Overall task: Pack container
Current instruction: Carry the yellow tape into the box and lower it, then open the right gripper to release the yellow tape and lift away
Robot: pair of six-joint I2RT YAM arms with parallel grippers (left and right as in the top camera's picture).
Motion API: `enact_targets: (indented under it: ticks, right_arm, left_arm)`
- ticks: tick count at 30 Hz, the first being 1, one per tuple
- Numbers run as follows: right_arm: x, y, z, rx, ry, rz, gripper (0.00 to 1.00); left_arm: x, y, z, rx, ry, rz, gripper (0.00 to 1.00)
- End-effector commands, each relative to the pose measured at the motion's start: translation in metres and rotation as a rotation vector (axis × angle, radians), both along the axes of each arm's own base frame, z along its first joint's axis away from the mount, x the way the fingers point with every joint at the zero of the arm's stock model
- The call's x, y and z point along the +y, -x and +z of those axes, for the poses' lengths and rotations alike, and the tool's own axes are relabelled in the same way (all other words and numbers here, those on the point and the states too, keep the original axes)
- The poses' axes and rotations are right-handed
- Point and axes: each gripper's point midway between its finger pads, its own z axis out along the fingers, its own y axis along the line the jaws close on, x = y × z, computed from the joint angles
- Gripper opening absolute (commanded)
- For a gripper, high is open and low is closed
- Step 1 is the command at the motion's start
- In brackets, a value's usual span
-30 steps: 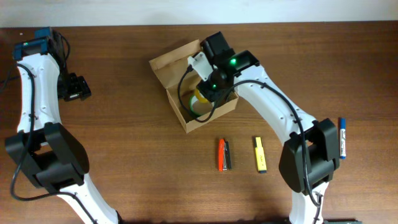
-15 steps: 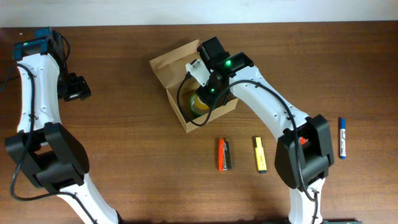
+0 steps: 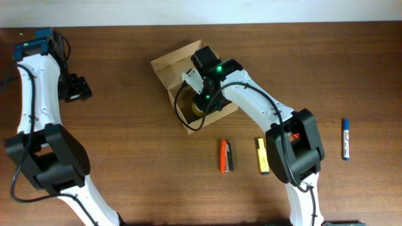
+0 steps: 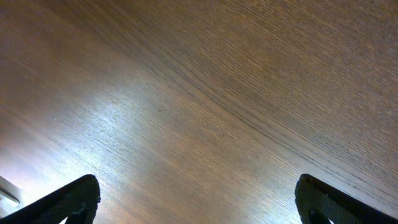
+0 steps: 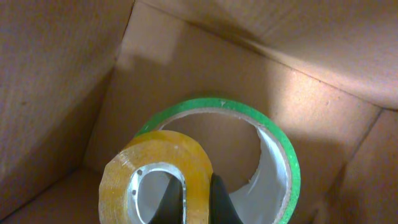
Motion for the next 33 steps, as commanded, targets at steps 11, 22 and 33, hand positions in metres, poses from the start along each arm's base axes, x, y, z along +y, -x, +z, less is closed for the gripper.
enact_targets:
  ticks: [11, 22, 33]
  right_arm:
    - [0.002, -0.015, -0.011, -0.051, 0.034, -0.015, 0.05]
    - [-0.001, -0.018, -0.01, -0.067, 0.054, -0.022, 0.03]
    - [-0.005, -0.036, 0.024, -0.165, 0.064, -0.076, 0.6]
  left_arm:
    - [0.0, 0.002, -0.001, 0.005, 0.004, -0.013, 1.0]
    - [0.0, 0.002, -0.001, 0.005, 0.005, -0.013, 1.0]
    - [0.0, 0.002, -0.001, 0.005, 0.005, -0.013, 1.0]
